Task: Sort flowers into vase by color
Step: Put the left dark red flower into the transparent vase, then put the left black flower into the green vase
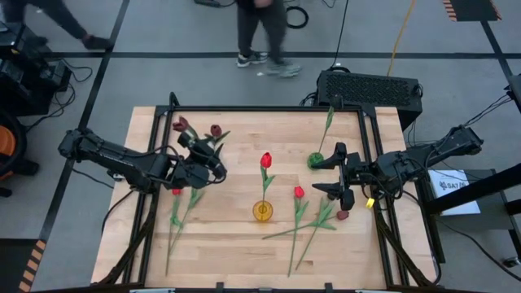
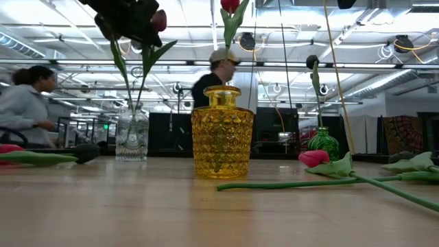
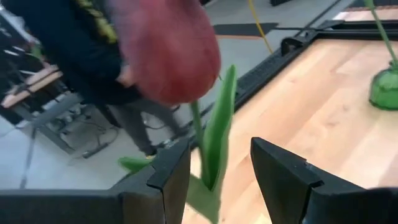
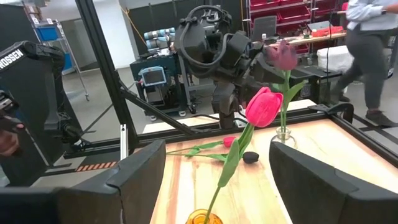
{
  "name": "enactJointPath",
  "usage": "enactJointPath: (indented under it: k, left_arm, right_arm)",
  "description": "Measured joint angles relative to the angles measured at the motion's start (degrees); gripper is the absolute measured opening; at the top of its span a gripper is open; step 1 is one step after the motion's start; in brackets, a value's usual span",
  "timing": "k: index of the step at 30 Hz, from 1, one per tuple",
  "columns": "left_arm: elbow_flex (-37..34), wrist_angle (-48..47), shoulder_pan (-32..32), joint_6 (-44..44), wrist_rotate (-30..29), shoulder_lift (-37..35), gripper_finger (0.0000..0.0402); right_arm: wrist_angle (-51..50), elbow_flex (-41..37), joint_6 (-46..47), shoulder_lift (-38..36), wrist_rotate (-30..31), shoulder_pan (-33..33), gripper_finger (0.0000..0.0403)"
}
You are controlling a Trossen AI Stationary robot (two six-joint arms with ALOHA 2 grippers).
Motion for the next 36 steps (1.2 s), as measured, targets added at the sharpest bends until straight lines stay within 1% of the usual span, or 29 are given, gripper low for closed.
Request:
enactJointPath:
  k: [3,9,16,19,23,25,28,30,32,33,36]
  left_arm:
    - [0.0,0.12,-1.01,0.0,-2.34,0.0,0.0176]
    - [0.0,0.2,-4.52,0.03,-5.05,0.0,0.0176]
    - [0.02,-0.02,-10.99,0.55,-5.91,0.0,0.0176]
    - [0.04,-0.04,-14.16,2.08,-7.9,0.0,0.0176]
    - [0.04,-0.06,-18.22,4.61,-12.05,0.0,0.0176]
    - [0.05,-0.03,-20.17,6.26,-12.44,-0.03,0.0176]
    - [0.07,-0.06,-23.44,6.37,-11.78,-0.43,0.0176]
    - [0.11,-0.04,-25.61,5.53,-8.74,-0.9,0.0176]
    - [0.11,-0.14,-27.37,2.82,-2.6,-1.64,0.0176]
    - [0.12,-0.16,-27.98,1.17,1.48,-1.98,0.0176]
    - [0.17,-0.55,-28.97,-4.81,17.3,-2.31,0.0176]
  right_arm:
    - [-0.01,0.0,0.14,0.36,0.0,0.0,0.0279]
    - [-0.02,0.0,0.09,0.61,0.0,0.0,0.0279]
    - [-0.02,0.0,0.09,0.61,0.0,0.0,0.0279]
    - [-0.02,0.0,0.11,0.61,0.0,0.0,0.0279]
    - [-0.02,0.0,0.42,0.61,-0.01,0.0,0.0279]
    - [-0.02,0.0,0.45,0.61,-0.02,0.0,0.0279]
    - [-0.02,0.0,0.55,0.61,-0.01,0.0,0.0279]
    - [-0.02,0.0,0.55,0.61,-0.02,0.0,0.0279]
    - [-0.04,0.0,0.57,0.63,-0.02,0.0,0.0279]
    - [-0.04,0.0,0.57,0.63,-0.02,0.0,0.0279]
    - [-0.04,0.0,0.57,0.63,-0.02,0.0,0.0279]
